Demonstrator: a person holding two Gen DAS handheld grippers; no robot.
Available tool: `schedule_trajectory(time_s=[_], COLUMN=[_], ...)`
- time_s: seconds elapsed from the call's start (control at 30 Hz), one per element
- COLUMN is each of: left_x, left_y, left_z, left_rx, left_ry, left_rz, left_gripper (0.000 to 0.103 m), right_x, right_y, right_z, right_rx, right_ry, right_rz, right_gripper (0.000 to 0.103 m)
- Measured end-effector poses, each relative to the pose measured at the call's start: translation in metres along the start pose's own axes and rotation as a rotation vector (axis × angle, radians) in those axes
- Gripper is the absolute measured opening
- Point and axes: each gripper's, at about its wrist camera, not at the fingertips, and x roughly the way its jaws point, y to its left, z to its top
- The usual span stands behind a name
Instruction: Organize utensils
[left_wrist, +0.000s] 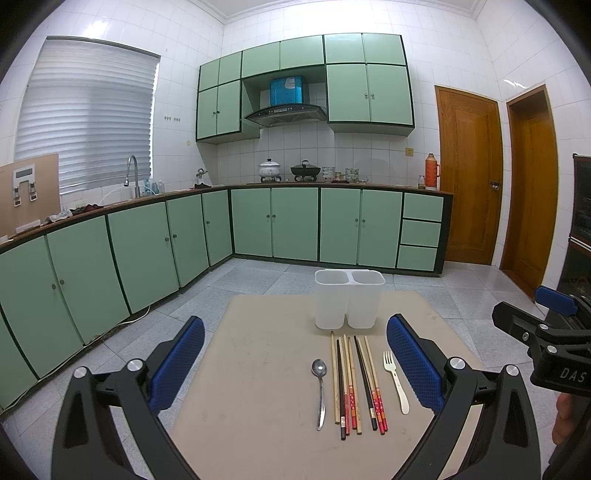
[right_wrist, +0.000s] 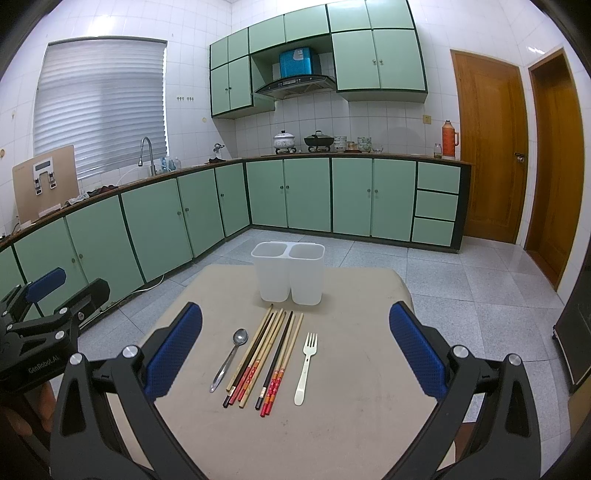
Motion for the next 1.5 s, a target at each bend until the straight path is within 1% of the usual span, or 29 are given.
schedule_trajectory(time_s=[0.83,0.9,1.27,1.33,1.37,1.5], left_x=[0.006,0.001,0.002,0.0,0.001,0.003], left_y=[0.007,0.0,0.001,0.0,0.001,0.006], left_z=[0.001,0.0,-0.001,0.0,0.0,0.0], left_rx=[0.001,0.003,0.005,0.004,0.003,0.003], left_ry=[0.001,-0.001,-0.001,-0.001,0.0,0.005], left_rz=[0.004,0.004,0.005,0.004,0.005,0.007], left_gripper=[0.097,0.097,0.097,0.097,0.097,0.097], right_x=[0.002,0.002,0.003,0.004,0.011,0.013], right_y=[-0.001,-0.002,-0.001,-0.003,-0.004,-0.004], right_z=[-0.001,-0.001,-0.002,-0.003,-0.01,-0.013], right_rx=[-0.001,0.0,-0.005,-0.008,-0.008,-0.006], right_ry=[-0.001,0.0,-0.001,-0.001,0.001,0.003], right_rz=[0.0,0.0,-0.004,-0.006,-0.008,-0.009], right_gripper=[0.098,0.098,0.098,0.098,0.098,0.098])
